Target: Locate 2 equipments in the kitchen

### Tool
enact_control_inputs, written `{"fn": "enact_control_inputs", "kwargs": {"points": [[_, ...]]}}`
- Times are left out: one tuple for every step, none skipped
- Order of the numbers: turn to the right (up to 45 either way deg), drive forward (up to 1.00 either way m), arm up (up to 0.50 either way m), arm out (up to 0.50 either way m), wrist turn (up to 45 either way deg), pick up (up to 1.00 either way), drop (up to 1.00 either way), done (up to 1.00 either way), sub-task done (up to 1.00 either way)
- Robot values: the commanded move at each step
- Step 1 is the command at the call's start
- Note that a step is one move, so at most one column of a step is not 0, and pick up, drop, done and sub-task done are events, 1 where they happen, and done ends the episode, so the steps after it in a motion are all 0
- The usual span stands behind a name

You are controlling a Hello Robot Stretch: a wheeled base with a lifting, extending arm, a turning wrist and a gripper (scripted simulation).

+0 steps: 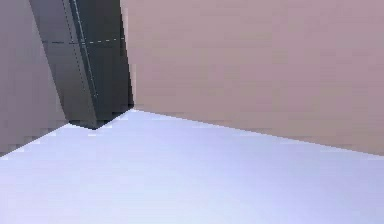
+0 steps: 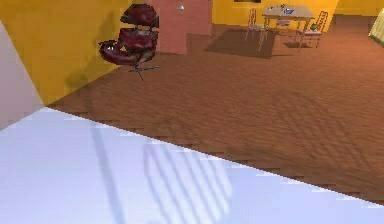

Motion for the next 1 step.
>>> {"fn": "enact_control_inputs", "kwargs": {"points": [[-45.0, 0.0, 0.0, 0.0, 0.0, 0.0, 0.0, 0.0, 0.0]]}}
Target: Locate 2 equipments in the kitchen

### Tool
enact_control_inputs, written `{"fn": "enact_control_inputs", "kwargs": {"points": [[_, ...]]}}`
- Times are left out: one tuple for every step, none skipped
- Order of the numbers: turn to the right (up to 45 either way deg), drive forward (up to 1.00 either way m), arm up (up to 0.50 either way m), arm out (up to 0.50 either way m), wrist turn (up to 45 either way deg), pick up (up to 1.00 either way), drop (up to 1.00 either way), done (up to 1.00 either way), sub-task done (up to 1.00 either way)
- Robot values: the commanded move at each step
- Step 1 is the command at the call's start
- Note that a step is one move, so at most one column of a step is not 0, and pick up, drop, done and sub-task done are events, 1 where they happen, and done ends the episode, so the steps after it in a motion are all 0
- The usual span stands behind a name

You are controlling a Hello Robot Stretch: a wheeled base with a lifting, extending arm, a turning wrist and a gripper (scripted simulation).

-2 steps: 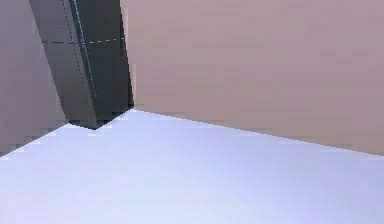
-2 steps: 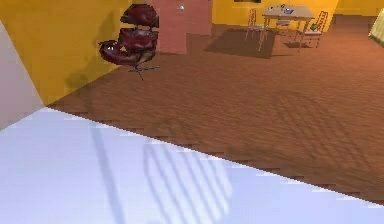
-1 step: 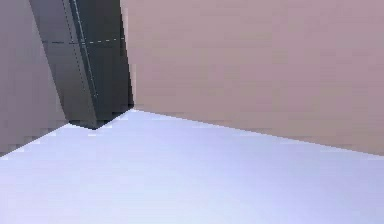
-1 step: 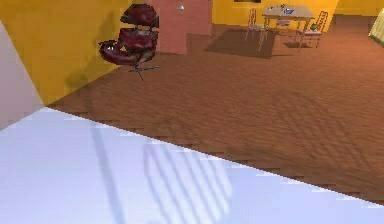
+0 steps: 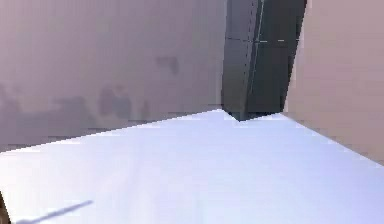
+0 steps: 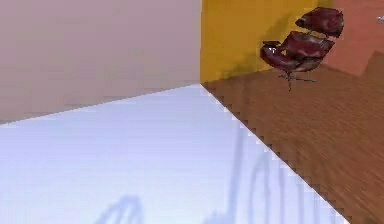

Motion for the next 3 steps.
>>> {"fn": "enact_control_inputs", "kwargs": {"points": [[-45.0, 0.0, 0.0, 0.0, 0.0, 0.0, 0.0, 0.0, 0.0], [45.0, 0.0, 0.0, 0.0, 0.0, 0.0, 0.0, 0.0, 0.0], [45.0, 0.0, 0.0, 0.0, 0.0, 0.0, 0.0, 0.0, 0.0]]}}
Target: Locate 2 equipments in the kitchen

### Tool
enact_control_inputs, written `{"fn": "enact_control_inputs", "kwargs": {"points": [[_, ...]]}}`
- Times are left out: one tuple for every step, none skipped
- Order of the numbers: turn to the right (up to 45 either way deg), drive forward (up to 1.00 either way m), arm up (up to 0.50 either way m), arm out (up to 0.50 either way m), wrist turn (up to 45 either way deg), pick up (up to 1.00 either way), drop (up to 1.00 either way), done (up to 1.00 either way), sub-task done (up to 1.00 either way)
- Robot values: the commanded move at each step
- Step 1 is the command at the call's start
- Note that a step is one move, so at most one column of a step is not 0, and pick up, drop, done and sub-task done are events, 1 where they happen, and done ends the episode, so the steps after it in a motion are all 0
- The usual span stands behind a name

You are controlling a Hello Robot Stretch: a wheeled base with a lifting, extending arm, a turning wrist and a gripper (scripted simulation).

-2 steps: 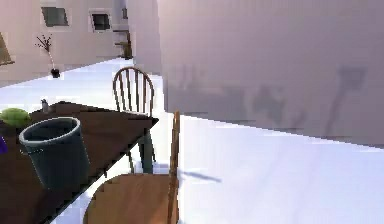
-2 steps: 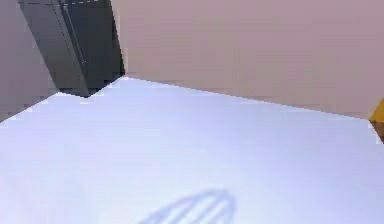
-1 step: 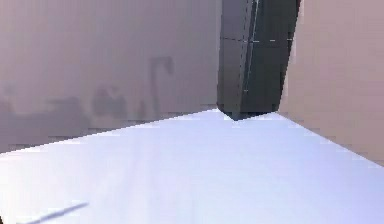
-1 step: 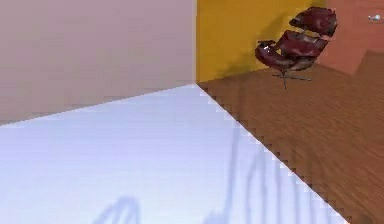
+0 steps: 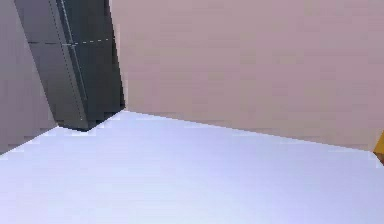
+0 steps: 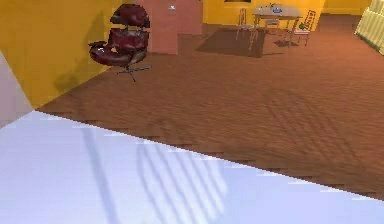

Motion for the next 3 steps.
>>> {"fn": "enact_control_inputs", "kwargs": {"points": [[18.0, 0.0, 0.0, 0.0, 0.0, 0.0, 0.0, 0.0, 0.0], [0.0, 0.3, 0.0, 0.0, 0.0, 0.0, 0.0, 0.0, 0.0], [-45.0, 0.0, 0.0, 0.0, 0.0, 0.0, 0.0, 0.0, 0.0]]}}
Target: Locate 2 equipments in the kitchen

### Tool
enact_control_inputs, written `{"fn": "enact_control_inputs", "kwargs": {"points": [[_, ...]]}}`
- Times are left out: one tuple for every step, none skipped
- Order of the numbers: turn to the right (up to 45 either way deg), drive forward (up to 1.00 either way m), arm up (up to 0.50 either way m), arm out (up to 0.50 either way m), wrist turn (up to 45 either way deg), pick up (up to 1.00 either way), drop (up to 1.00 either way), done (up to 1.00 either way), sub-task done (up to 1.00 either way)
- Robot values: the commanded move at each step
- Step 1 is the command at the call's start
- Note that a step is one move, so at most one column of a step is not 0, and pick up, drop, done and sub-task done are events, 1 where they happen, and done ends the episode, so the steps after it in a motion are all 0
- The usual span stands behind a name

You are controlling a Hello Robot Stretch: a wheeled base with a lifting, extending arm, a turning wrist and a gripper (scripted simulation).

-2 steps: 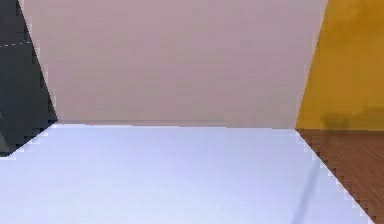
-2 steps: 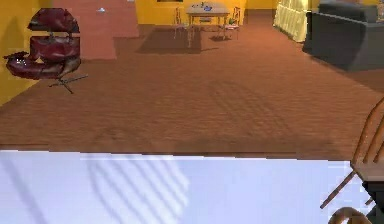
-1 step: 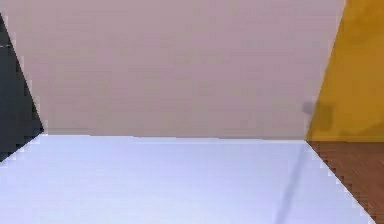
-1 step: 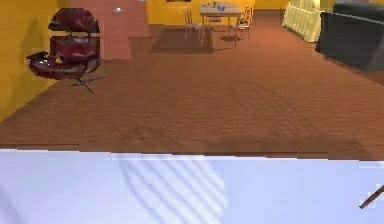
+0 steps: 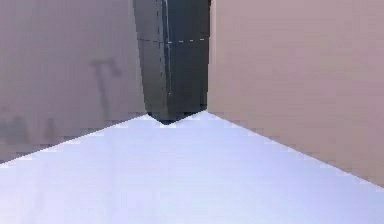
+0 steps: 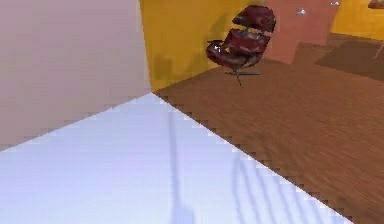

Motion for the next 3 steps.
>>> {"fn": "enact_control_inputs", "kwargs": {"points": [[-39.0, 0.0, 0.0, 0.0, 0.0, 0.0, 0.0, 0.0, 0.0], [0.0, 0.95, 0.0, 0.0, 0.0, 0.0, 0.0, 0.0, 0.0], [-42.0, 0.0, 0.0, 0.0, 0.0, 0.0, 0.0, 0.0, 0.0]]}}
